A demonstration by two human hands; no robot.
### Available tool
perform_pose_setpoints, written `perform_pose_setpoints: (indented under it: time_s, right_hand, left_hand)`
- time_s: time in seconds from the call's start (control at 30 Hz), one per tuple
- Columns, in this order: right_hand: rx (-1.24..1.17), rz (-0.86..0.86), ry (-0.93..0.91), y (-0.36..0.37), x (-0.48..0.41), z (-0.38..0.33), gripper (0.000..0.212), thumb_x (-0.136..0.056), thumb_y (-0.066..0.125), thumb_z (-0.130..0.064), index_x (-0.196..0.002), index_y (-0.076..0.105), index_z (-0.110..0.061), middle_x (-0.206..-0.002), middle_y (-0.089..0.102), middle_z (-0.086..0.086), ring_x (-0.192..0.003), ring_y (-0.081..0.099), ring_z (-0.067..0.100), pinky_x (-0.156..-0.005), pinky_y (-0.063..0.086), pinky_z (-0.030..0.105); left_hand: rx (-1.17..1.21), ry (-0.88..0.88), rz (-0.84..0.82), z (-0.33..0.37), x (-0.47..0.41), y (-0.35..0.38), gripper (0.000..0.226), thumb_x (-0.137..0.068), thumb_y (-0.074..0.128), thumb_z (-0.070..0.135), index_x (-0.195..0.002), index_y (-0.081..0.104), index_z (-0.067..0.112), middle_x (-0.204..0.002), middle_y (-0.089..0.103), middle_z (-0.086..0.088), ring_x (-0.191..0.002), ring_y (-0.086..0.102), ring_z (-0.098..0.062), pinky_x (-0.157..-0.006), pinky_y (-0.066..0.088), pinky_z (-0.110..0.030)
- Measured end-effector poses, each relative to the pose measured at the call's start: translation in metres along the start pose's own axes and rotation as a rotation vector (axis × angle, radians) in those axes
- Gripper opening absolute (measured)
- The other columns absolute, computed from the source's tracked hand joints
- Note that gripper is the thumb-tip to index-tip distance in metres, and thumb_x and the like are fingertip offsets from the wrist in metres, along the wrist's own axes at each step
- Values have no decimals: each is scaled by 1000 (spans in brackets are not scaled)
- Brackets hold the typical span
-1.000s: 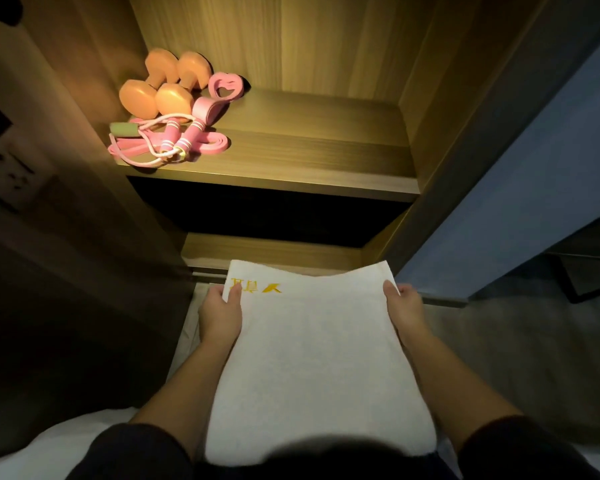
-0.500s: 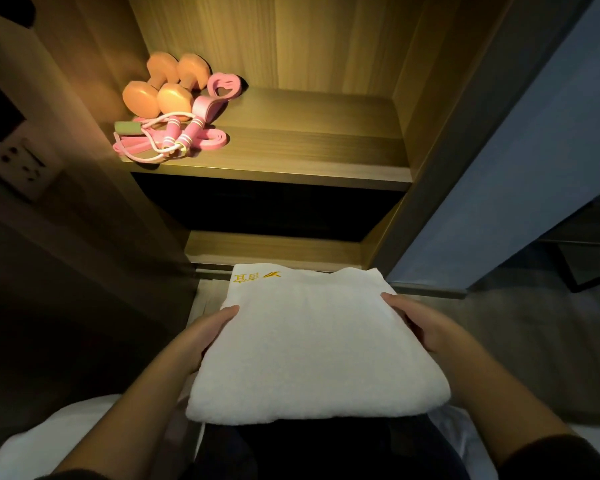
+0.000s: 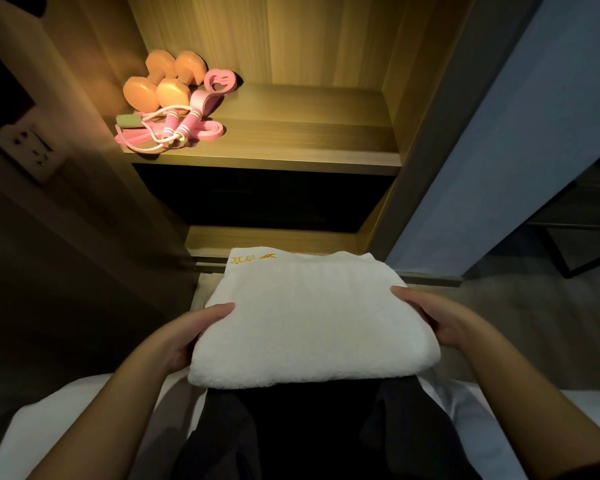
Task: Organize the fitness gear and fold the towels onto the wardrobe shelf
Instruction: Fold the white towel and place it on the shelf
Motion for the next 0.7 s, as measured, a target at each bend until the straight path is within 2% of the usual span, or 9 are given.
perform_pose_setpoints:
  time_s: [0.07, 0.2, 0.27, 0.33, 0.43, 0.47, 0.6, 0.67, 0.7]
  right_hand:
    - [33, -110, 1, 11, 7, 5, 61, -70, 80, -39, -124, 60, -16, -110, 73, 12, -105, 68, 33, -79, 57, 45]
    - [106, -150, -8, 17, 15, 21, 69, -70, 78, -38, -131, 53, -16, -121, 68, 12, -111, 64, 32, -92, 54, 47]
    - [136, -171, 11, 13, 21, 26, 70, -70, 77, -39, -131, 53, -13, -122, 68, 12, -112, 64, 31, -97, 52, 48]
    - [182, -205, 51, 10, 30, 33, 77, -65, 83, -44, -129, 54, -14, -119, 70, 11, -109, 67, 30, -94, 55, 45]
    - [226, -244, 84, 11, 42, 41, 104, -33, 97, -53, -121, 58, -14, -108, 74, 10, -99, 71, 28, -75, 59, 37]
    - [226, -239, 88, 10, 44, 43, 108, -27, 97, -53, -120, 59, -13, -107, 74, 9, -98, 71, 27, -74, 59, 36]
    - [248, -238, 83, 10, 54, 48, 94, -48, 91, -50, -125, 58, -8, -105, 75, 10, -98, 71, 27, -81, 60, 39]
    - [300, -237, 114, 5, 59, 59, 98, -44, 92, -55, -123, 58, -8, -106, 74, 12, -101, 70, 29, -80, 59, 37]
    - [335, -235, 131, 2, 62, 66, 102, -41, 93, -58, -123, 58, -9, -112, 71, 14, -106, 67, 30, -87, 58, 39]
  left_hand:
    - [6, 22, -17, 1, 5, 1, 56, -67, 77, 36, -114, 64, 9, -99, 75, -14, -86, 74, -29, -68, 54, -37]
    - [-48, 45, 20, -7, 10, 2, 50, -76, 73, 28, -117, 63, 1, -102, 74, -17, -98, 69, -34, -79, 53, -41]
    - [-88, 31, 2, -13, 16, 1, 53, -73, 73, 28, -117, 64, 0, -101, 74, -16, -96, 70, -32, -77, 54, -39]
    - [-162, 1, -54, -18, 23, -3, 57, -69, 75, 32, -117, 64, 3, -103, 74, -14, -94, 72, -29, -74, 55, -37]
    - [-231, -39, -79, -25, 31, -8, 56, -72, 74, 35, -118, 64, 6, -106, 74, -12, -98, 71, -27, -76, 55, -38]
    - [-242, -46, -77, -28, 33, -6, 55, -72, 74, 35, -118, 64, 5, -104, 75, -11, -96, 72, -26, -76, 55, -37]
    - [-288, -46, -113, -33, 40, -3, 60, -70, 75, 35, -120, 63, 5, -104, 75, -11, -95, 72, -25, -77, 55, -36]
    - [-310, -63, -151, -42, 45, -8, 66, -70, 83, 41, -122, 63, 7, -112, 72, -12, -105, 69, -29, -87, 53, -38]
    - [-330, -79, -170, -49, 47, -11, 70, -67, 87, 44, -122, 64, 8, -115, 70, -14, -111, 66, -33, -92, 47, -38]
Point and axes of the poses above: each hand's wrist, its own x-axis away from the middle knuckle, its own y-axis out of the palm, z = x × y, the point moved 9 cm from there along -x, towards the middle knuckle
